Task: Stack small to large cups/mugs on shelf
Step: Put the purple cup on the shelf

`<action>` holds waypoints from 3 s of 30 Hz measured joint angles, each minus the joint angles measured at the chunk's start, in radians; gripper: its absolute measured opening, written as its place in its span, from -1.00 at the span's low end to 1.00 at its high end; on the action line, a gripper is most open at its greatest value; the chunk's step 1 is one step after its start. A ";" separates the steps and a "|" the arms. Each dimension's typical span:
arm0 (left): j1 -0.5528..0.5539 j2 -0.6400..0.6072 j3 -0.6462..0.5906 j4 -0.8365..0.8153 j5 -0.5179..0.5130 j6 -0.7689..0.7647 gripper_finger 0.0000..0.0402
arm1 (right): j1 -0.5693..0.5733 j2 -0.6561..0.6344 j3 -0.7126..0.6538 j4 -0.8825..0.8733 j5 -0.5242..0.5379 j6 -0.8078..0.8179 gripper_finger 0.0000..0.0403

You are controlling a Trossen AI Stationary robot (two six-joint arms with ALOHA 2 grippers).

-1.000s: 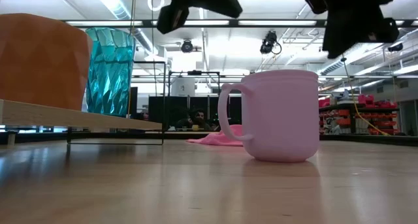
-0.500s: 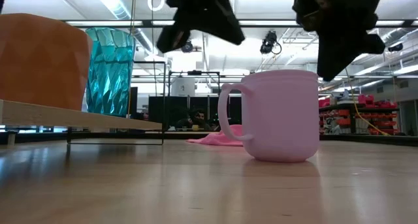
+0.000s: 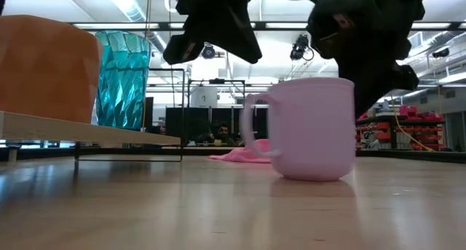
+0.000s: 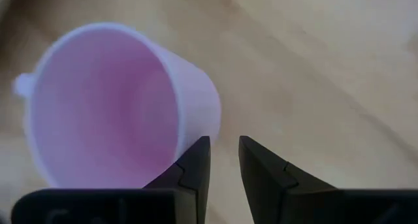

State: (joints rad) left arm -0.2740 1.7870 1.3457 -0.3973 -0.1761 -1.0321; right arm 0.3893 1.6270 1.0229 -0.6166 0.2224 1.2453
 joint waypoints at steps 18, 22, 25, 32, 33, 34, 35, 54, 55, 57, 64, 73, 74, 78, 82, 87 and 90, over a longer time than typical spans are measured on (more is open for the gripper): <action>-0.005 0.000 0.000 -0.121 0.141 0.003 -0.84 | 0.015 0.073 0.001 0.310 -0.049 -0.016 -0.56; -0.005 0.000 0.000 -0.135 0.178 -0.004 -0.87 | 0.027 0.093 0.001 0.352 -0.065 -0.018 -0.56; -0.005 0.000 0.000 -0.147 0.192 -0.005 -0.90 | 0.040 0.121 0.001 0.410 -0.090 -0.034 -0.56; -0.005 0.000 0.000 -0.198 0.240 -0.013 -0.89 | 0.045 0.166 0.000 0.491 -0.099 -0.053 -0.56; -0.005 0.000 0.001 -0.212 0.240 -0.019 -0.88 | 0.043 0.170 0.000 0.510 -0.099 -0.055 -0.56; -0.005 0.000 0.001 -0.228 0.241 -0.027 -0.88 | 0.042 0.170 0.001 0.513 -0.100 -0.064 -0.56; -0.004 0.000 0.000 -0.241 0.241 -0.030 -0.88 | 0.039 0.170 0.000 0.511 -0.100 -0.073 -0.56; -0.004 0.000 0.005 -0.256 0.291 0.026 -0.69 | 0.085 0.149 0.001 0.533 -0.103 -0.094 -0.56; -0.004 0.000 0.005 -0.256 0.296 0.040 -0.68 | 0.100 0.148 0.001 0.535 -0.103 -0.086 -0.56; -0.004 0.000 0.005 -0.257 0.311 0.063 -0.66 | 0.124 0.146 0.001 0.521 -0.094 -0.064 -0.56; 0.008 0.000 0.005 -0.257 0.316 0.113 -0.60 | 0.157 0.146 0.001 0.515 -0.047 -0.007 -0.57; 0.028 0.000 0.005 -0.260 0.317 0.150 -0.55 | 0.157 0.146 0.001 0.521 -0.029 0.012 -0.57; 0.029 -0.001 0.005 -0.260 0.319 0.153 -0.55 | 0.157 0.146 0.001 0.525 -0.019 0.011 -0.57; 0.030 -0.001 0.005 -0.247 0.364 0.153 -0.57 | 0.157 0.146 0.001 0.589 -0.009 -0.017 -0.57; 0.030 -0.001 0.005 -0.228 0.393 0.153 -0.59 | 0.157 0.146 0.001 0.658 -0.028 -0.096 -0.57; 0.030 -0.001 0.005 -0.188 0.408 0.149 -0.57 | 0.156 0.146 0.001 0.693 -0.051 -0.154 -0.57; 0.036 -0.008 0.005 -0.179 0.410 0.149 -0.55 | 0.157 0.147 0.001 0.701 -0.067 -0.190 -0.57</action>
State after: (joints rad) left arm -0.2383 1.7788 1.3506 -0.5759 0.2340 -0.8833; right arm 0.5461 1.7737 1.0237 0.0846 0.1557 1.0553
